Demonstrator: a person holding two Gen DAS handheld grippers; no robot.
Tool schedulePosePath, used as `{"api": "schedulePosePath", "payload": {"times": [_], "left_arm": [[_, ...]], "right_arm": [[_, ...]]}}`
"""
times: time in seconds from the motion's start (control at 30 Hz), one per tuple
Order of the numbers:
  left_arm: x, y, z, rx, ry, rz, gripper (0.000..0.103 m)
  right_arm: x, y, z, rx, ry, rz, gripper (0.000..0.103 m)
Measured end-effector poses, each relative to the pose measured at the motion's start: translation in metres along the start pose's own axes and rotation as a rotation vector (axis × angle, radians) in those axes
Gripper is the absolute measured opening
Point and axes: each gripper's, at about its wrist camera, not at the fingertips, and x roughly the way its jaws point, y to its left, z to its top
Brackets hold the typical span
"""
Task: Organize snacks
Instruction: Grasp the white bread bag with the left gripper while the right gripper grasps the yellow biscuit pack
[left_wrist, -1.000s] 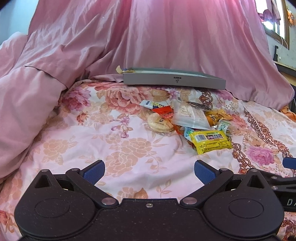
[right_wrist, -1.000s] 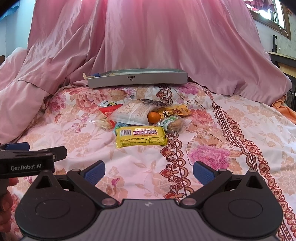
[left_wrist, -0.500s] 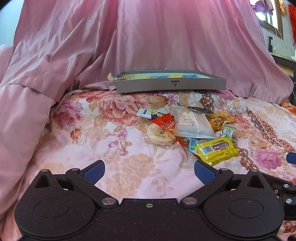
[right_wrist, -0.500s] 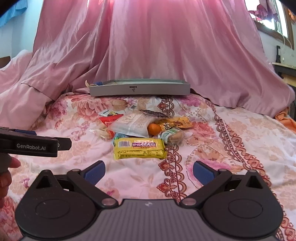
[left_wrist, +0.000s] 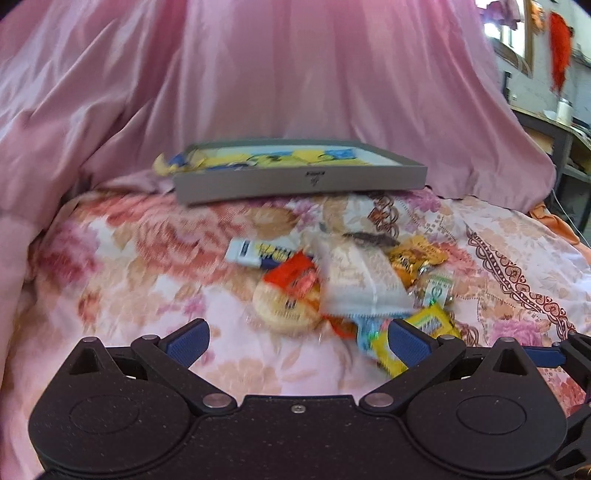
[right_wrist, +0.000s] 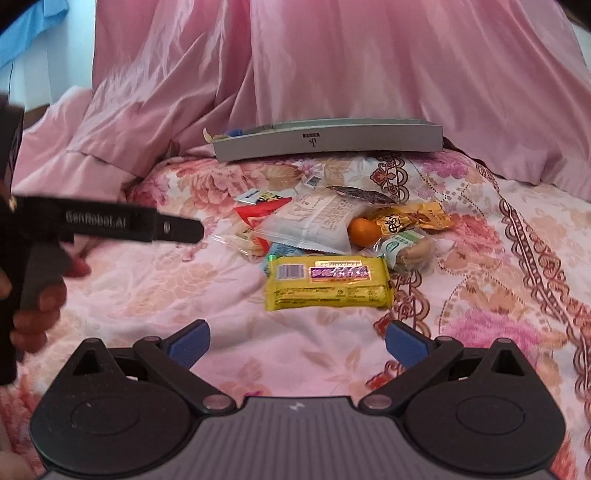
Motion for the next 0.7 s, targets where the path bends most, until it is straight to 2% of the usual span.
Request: {"api": "schedulePosePath", "payload": {"times": [0.13, 0.27, 0.4, 0.53, 0.7], "left_arm": [[0.021, -0.006, 0.022, 0.045, -0.003, -0.058, 0.102], [0.05, -0.016, 0.04, 0.048, 0.014, -0.109, 0.102], [0.087, -0.026, 0.053, 0.066, 0.062, -0.137, 0.102], [0.114, -0.034, 0.061, 0.074, 0.112, -0.17, 0.102], [0.143, -0.044, 0.071, 0.056, 0.203, -0.181, 0.102]], "right_arm": [[0.017, -0.001, 0.007, -0.021, 0.024, -0.049, 0.103], [0.038, -0.01, 0.012, 0.018, 0.047, -0.073, 0.103], [0.052, -0.02, 0.016, 0.053, 0.053, -0.08, 0.103], [0.063, -0.034, 0.02, 0.099, 0.051, -0.055, 0.103], [0.08, -0.042, 0.024, 0.106, 0.064, 0.022, 0.103]]}}
